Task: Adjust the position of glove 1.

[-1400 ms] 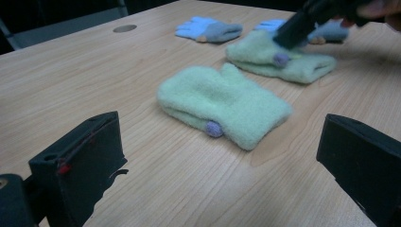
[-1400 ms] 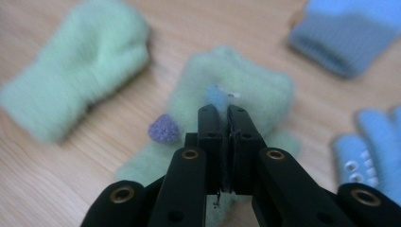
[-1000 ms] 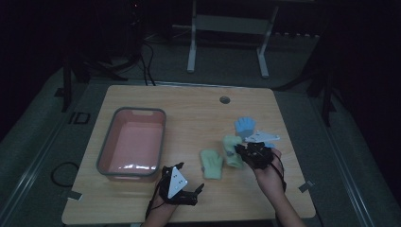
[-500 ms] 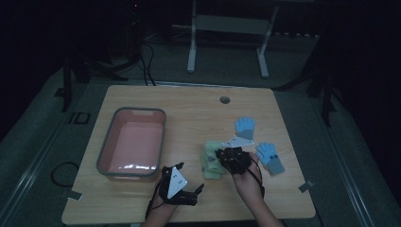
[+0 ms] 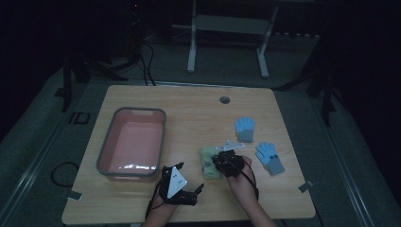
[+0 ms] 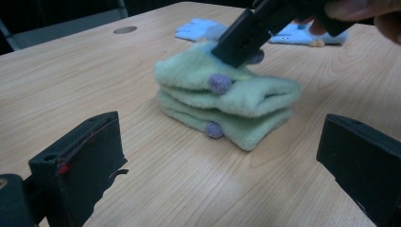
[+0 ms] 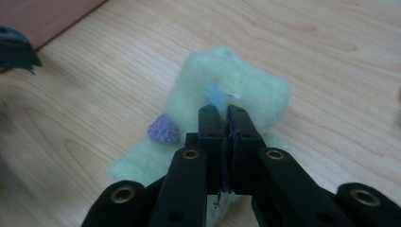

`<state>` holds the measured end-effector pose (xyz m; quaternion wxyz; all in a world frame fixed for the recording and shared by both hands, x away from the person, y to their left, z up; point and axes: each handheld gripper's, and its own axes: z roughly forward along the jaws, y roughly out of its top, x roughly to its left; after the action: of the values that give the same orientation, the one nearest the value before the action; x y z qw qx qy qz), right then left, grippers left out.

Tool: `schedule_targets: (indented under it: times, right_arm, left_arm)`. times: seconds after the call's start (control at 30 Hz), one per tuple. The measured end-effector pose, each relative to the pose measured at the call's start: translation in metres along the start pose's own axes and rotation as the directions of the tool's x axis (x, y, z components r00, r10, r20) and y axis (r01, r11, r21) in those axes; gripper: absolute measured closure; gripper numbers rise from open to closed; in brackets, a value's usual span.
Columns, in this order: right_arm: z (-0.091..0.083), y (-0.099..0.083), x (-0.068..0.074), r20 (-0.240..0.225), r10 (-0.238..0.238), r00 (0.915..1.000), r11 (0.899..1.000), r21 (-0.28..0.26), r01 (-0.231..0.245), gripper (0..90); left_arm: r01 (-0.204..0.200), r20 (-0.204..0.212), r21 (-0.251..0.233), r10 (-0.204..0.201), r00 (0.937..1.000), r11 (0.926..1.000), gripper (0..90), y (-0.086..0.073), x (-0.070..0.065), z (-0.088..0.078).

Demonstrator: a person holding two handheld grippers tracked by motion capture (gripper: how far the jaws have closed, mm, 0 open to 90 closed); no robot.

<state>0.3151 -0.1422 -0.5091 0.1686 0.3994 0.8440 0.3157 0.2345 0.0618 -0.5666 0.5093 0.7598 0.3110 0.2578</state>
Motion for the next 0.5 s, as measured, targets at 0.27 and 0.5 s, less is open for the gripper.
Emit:
schedule_targets:
  times: [0.27, 0.5]
  right_arm:
    - [0.014, -0.009, -0.002, -0.036, -0.011, 0.9993, 0.999, 0.040, 0.012, 85.2]
    - [0.005, -0.006, -0.006, -0.071, -0.006, 0.9975, 1.000, 0.013, 0.007, 80.5]
  left_arm:
    - [-0.001, 0.005, 0.001, 0.001, 1.0000, 1.0000, 1.5, 0.000, 0.000, 0.000]
    - [0.005, 0.014, -0.006, -0.005, 0.9999, 1.0000, 1.5, 0.000, 0.001, -0.001]
